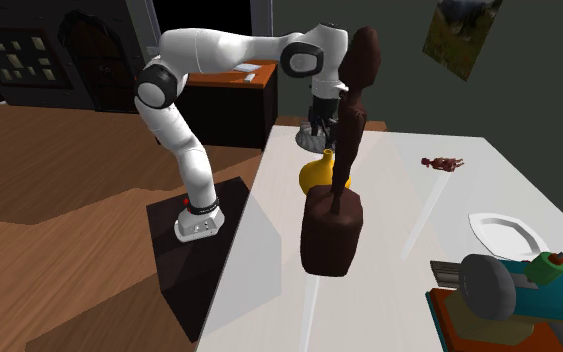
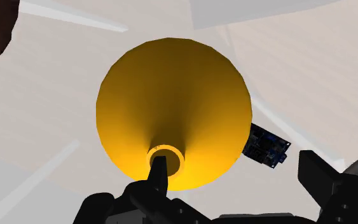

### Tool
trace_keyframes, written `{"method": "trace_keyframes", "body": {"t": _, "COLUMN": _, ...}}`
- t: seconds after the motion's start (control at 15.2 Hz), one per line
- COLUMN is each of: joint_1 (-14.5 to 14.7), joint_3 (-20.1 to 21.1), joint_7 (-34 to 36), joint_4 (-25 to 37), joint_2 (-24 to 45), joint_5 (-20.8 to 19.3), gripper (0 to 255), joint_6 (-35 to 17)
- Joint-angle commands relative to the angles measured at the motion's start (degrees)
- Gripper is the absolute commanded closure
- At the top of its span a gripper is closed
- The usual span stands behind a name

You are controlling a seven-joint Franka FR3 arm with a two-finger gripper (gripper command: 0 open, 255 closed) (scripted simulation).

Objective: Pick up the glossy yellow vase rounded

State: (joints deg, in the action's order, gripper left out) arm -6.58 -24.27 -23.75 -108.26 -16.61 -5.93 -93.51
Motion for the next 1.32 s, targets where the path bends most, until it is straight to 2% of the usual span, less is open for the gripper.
{"method": "trace_keyframes", "body": {"t": 0.0, "joint_1": -0.6, "joint_3": -2.2, "joint_7": -2.7, "joint_4": 4.1, "joint_2": 3.5, "joint_5": 0.7, "gripper": 0, "joint_6": 0.5}}
{"method": "trace_keyframes", "body": {"t": 0.13, "joint_1": -1.1, "joint_3": -3.8, "joint_7": -4.9, "joint_4": 7.7, "joint_2": 6.6, "joint_5": 1.7, "gripper": 0, "joint_6": 1.0}}
{"method": "trace_keyframes", "body": {"t": 0.73, "joint_1": -1.3, "joint_3": -3.8, "joint_7": -4.5, "joint_4": 0.8, "joint_2": 5.6, "joint_5": 1.1, "gripper": 0, "joint_6": -4.9}}
{"method": "trace_keyframes", "body": {"t": 0.79, "joint_1": -1.3, "joint_3": -3.7, "joint_7": -4.4, "joint_4": 0.7, "joint_2": 5.5, "joint_5": 1.1, "gripper": 255, "joint_6": -4.9}}
{"method": "trace_keyframes", "body": {"t": 1.25, "joint_1": -1.2, "joint_3": -3.7, "joint_7": -4.3, "joint_4": 0.6, "joint_2": 5.4, "joint_5": 1.1, "gripper": 255, "joint_6": -4.9}}
